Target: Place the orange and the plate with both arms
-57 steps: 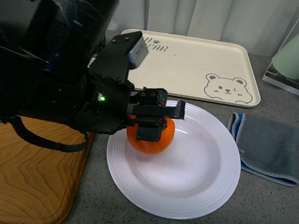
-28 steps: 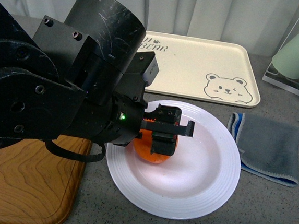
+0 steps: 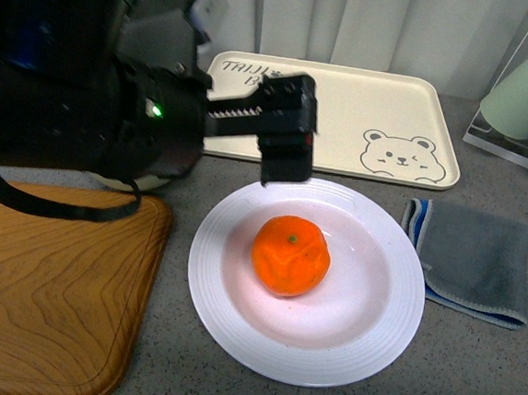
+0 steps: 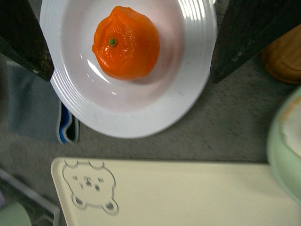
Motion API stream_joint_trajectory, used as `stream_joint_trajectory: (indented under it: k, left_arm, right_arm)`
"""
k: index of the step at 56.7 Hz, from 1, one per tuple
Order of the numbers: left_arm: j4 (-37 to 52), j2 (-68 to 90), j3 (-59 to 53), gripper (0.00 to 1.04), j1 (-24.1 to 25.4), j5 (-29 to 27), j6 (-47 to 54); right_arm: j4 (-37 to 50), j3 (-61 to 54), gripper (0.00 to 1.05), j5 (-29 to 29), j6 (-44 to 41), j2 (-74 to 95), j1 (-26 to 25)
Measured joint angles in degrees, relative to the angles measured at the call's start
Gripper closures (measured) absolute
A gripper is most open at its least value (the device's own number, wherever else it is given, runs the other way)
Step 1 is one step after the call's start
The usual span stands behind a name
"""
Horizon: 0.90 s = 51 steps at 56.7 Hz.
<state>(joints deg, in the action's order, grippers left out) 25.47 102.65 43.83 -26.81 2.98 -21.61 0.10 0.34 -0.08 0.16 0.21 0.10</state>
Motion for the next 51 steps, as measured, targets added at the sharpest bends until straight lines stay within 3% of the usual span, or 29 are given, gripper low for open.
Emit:
stream_joint_trajectory:
  k: [2, 4, 5, 8, 9, 14, 31, 37, 51]
  left_arm:
    - [0.28, -0.94, -0.33, 0.07, 0.2, -0.81, 0.02]
    - [5.99, -0.59, -1.77, 0.11, -0.07, -5.14, 2.05]
    - [15.17, 0.2, -4.09, 0.16, -0.07, -12.83, 5.49]
    - [33.16, 0.87, -11.28, 0.29, 0.79, -23.26, 12.57]
    - [38.84, 0.42, -14.34, 0.34, 1.62, -24.81, 14.36]
    - [47.52, -3.69, -20.22, 0.48, 4.7, -24.39, 17.97]
    - [44.76, -20.37, -32.96, 1.01, 12.66, -17.2, 20.57]
    - [37.38, -29.51, -34.95, 1.01, 14.64, -14.29, 20.96]
    - [29.97, -41.9, -39.52, 1.01, 18.8, -10.84, 21.11]
  right_arm:
    - [0.0, 0.0, 0.09, 0.02, 0.0, 0.0, 0.0]
    - [0.0, 0.0, 0.09, 0.02, 0.0, 0.0, 0.0]
    - [0.0, 0.0, 0.09, 0.02, 0.0, 0.0, 0.0]
    - [0.0, 0.0, 0.09, -0.2, -0.02, 0.0, 0.0]
    - [0.0, 0.0, 0.09, -0.04, 0.0, 0.0, 0.0]
    - [0.0, 0.0, 0.09, 0.04, 0.0, 0.0, 0.0]
    - [0.0, 0.0, 0.09, -0.02, 0.0, 0.0, 0.0]
    - [0.0, 0.0, 0.09, 0.0, 0.0, 0.0, 0.0]
    - [0.0, 0.0, 0.09, -0.02, 0.0, 0.0, 0.0]
